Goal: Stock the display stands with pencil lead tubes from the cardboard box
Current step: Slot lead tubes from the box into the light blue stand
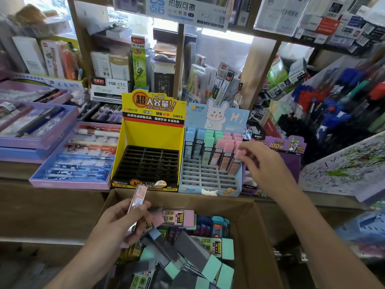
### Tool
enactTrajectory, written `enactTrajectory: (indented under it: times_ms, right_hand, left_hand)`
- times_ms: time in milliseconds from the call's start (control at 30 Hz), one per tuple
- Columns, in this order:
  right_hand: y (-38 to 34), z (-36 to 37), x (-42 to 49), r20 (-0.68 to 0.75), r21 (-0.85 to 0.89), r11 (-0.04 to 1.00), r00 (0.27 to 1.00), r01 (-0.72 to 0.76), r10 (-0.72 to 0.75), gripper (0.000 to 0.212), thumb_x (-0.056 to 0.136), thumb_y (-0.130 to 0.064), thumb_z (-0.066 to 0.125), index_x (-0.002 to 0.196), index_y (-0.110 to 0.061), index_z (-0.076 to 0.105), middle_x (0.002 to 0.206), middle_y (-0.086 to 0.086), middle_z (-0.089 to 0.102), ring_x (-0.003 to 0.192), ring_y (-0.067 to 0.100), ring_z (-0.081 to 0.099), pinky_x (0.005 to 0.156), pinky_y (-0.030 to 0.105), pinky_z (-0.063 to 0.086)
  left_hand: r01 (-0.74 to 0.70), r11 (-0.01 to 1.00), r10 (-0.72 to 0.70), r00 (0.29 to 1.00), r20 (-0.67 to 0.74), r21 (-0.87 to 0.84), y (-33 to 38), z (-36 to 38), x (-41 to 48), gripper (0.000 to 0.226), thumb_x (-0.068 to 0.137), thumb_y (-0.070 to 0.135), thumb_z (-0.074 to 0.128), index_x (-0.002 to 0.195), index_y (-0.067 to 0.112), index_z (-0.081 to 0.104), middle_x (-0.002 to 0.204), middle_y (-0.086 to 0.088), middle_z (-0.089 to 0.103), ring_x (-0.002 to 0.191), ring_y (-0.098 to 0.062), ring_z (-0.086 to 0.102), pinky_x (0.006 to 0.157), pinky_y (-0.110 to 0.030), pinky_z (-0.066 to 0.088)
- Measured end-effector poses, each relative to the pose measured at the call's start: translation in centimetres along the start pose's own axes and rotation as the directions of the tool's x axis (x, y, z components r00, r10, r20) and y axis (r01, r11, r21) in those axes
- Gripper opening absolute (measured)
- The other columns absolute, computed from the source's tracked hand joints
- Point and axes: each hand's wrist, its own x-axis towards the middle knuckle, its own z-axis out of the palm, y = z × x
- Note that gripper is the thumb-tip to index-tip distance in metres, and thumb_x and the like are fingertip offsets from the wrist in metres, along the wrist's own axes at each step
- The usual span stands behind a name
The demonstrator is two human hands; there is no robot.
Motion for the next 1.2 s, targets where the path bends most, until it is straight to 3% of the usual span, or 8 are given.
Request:
enactTrajectory:
  times_ms: [267,467,567,733,867,1000,1100,1200]
  right_hand:
    - [-1.1,0.0,0.5,-0.074,-0.053,0.999,0.997,-0.002,-0.001,0.012,0.096,-0.008,0.067,0.107,-0.007,0.069,0.101,0.000,0.055,0.079,0.015,0.054,0.070,0.040,0.054]
    - [-2.2,0.7,2.1,-0.127,-0.034,0.998,0.990,0.061,-0.065,0.015,0.092,-0.008,0.069,0.106,-0.003,0.073,0.098,0.004,0.060,0.092,0.018,0.056,0.080,0.033,0.051]
    - [-2.8,1.4,3.0,-0.085,-0.067,0.995,0.993,0.076,-0.082,0.022,0.094,-0.011,0.070,0.113,-0.002,0.073,0.099,0.008,0.063,0.099,0.024,0.057,0.088,0.036,0.050]
    - [-3.1,2.0,3.5,-0.042,-0.079,0.994,0.996,0.070,-0.073,0.027,0.095,-0.014,0.071,0.119,-0.002,0.074,0.099,0.012,0.061,0.099,0.029,0.056,0.090,0.038,0.048]
    - [-3.0,1.7,3.5,-0.034,-0.068,0.996,0.997,0.060,-0.062,0.026,0.096,-0.015,0.070,0.119,-0.002,0.074,0.100,0.011,0.060,0.101,0.027,0.055,0.091,0.038,0.048]
    - [-2.5,1.1,3.1,-0.073,-0.017,1.000,0.997,0.026,-0.027,0.026,0.095,-0.012,0.071,0.119,-0.002,0.074,0.098,0.003,0.058,0.102,0.022,0.053,0.091,0.033,0.046]
    - [-2.0,0.6,1.9,-0.162,0.042,0.999,0.987,0.009,-0.002,0.021,0.092,-0.008,0.073,0.112,-0.005,0.076,0.096,0.004,0.061,0.097,0.017,0.055,0.089,0.027,0.045]
    - [-1.4,0.5,0.6,-0.192,0.028,1.000,0.981,0.012,-0.007,0.018,0.091,-0.007,0.074,0.109,-0.006,0.075,0.096,0.006,0.062,0.097,0.018,0.055,0.088,0.026,0.045]
  left_hand:
    - [-0.026,0.999,0.027,0.999,0.029,-0.022,-0.5,-0.7,0.6,0.038,0.087,0.035,0.065,0.105,0.004,0.076,0.084,-0.021,0.066,0.054,-0.021,0.037,0.045,-0.025,0.025]
    - [-0.051,0.999,0.050,0.992,0.113,0.000,-0.3,-0.7,0.4,0.035,0.081,0.001,0.059,0.111,0.003,0.077,0.091,-0.021,0.067,0.059,-0.016,0.049,0.046,-0.025,0.038]
    - [-0.066,0.998,0.063,0.989,0.130,0.020,-0.3,-0.2,0.1,0.035,0.089,-0.004,0.053,0.110,0.008,0.079,0.092,-0.020,0.068,0.064,-0.017,0.055,0.053,-0.027,0.044]
    - [-0.026,1.000,0.028,0.983,0.182,-0.013,0.1,0.0,-0.5,0.032,0.093,0.018,0.061,0.123,0.017,0.073,0.097,-0.020,0.073,0.070,-0.023,0.066,0.060,-0.030,0.054]
    - [-0.143,0.983,0.115,0.967,0.228,0.112,0.3,0.5,-0.8,0.031,0.102,0.025,0.056,0.130,0.012,0.060,0.104,-0.025,0.072,0.053,-0.017,0.053,0.046,-0.027,0.039]
    - [-0.207,0.955,0.170,0.968,0.183,0.212,0.4,0.9,-0.6,0.029,0.098,0.021,0.055,0.115,-0.002,0.054,0.094,-0.018,0.076,0.047,-0.012,0.042,0.043,-0.022,0.034]
    - [-0.285,0.917,0.244,0.954,0.171,0.281,1.2,1.2,-0.7,0.017,0.095,0.023,0.061,0.106,0.012,0.067,0.071,0.000,0.070,0.047,-0.010,0.043,0.043,-0.020,0.035]
    - [-0.342,0.873,0.298,0.938,0.176,0.348,1.9,1.4,-0.5,0.012,0.092,0.027,0.064,0.100,0.024,0.073,0.062,0.004,0.059,0.051,-0.013,0.040,0.045,-0.020,0.035]
